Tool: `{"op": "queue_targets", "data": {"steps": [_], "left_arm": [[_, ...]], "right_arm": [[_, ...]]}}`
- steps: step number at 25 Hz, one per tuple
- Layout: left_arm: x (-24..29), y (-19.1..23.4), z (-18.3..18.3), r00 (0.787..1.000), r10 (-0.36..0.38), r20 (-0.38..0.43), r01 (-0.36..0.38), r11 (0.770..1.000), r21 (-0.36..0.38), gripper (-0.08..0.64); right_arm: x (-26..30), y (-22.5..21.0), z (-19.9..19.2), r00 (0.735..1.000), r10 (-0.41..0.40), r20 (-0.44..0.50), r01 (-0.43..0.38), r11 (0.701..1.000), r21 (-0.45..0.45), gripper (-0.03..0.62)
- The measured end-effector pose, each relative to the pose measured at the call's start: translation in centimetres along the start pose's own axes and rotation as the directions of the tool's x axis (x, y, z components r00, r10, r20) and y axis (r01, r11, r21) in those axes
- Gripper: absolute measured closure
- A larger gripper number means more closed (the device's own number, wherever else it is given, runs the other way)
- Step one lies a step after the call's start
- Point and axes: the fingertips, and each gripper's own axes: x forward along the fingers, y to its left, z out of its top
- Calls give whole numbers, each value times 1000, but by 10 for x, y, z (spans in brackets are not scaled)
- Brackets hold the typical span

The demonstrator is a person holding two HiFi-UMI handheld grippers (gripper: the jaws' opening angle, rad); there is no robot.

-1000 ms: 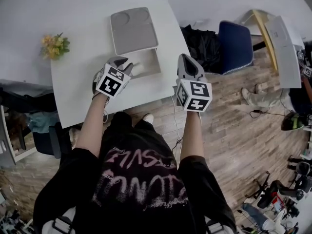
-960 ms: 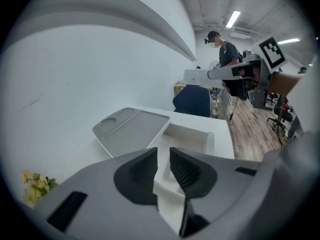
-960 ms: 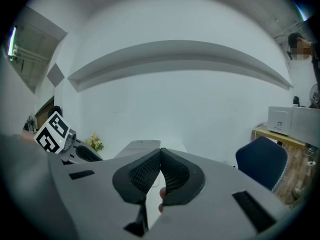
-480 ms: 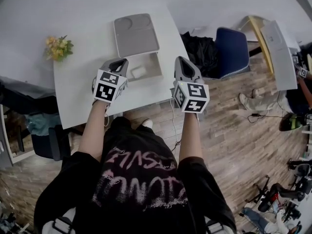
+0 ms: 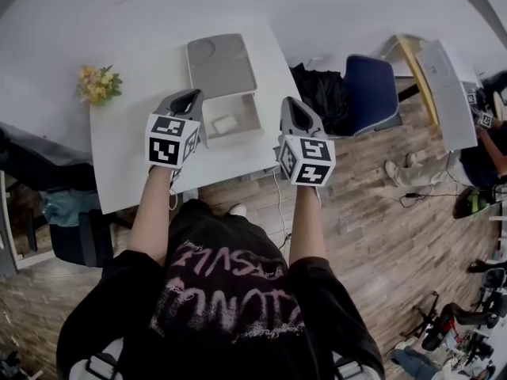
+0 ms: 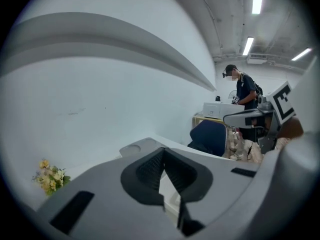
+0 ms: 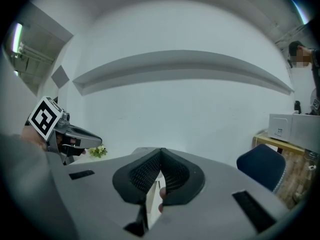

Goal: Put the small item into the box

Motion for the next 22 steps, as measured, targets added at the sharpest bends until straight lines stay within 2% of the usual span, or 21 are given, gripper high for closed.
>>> {"op": "queue_targets", "data": {"steps": [6,15,19,22], "left_arm": [[-21,7,34,994,43,102,-42,999,-9,557],[-34,15,59,985,66,159,-67,998,1,557],[-40,19,72,977,62,205,-57,998,-31,557],[-44,21,80,971,68,227,-68,998,-11,557]], "right_arm": [[-6,-5,11,1000,-23,18,23,1000,8,583],[-7,0,26,999,-18,45,19,1000,-9,583],[-7,1,32,998,-24,54,25,1000,-19,583],[-7,0,35,998,-27,57,28,999,-23,583]]}}
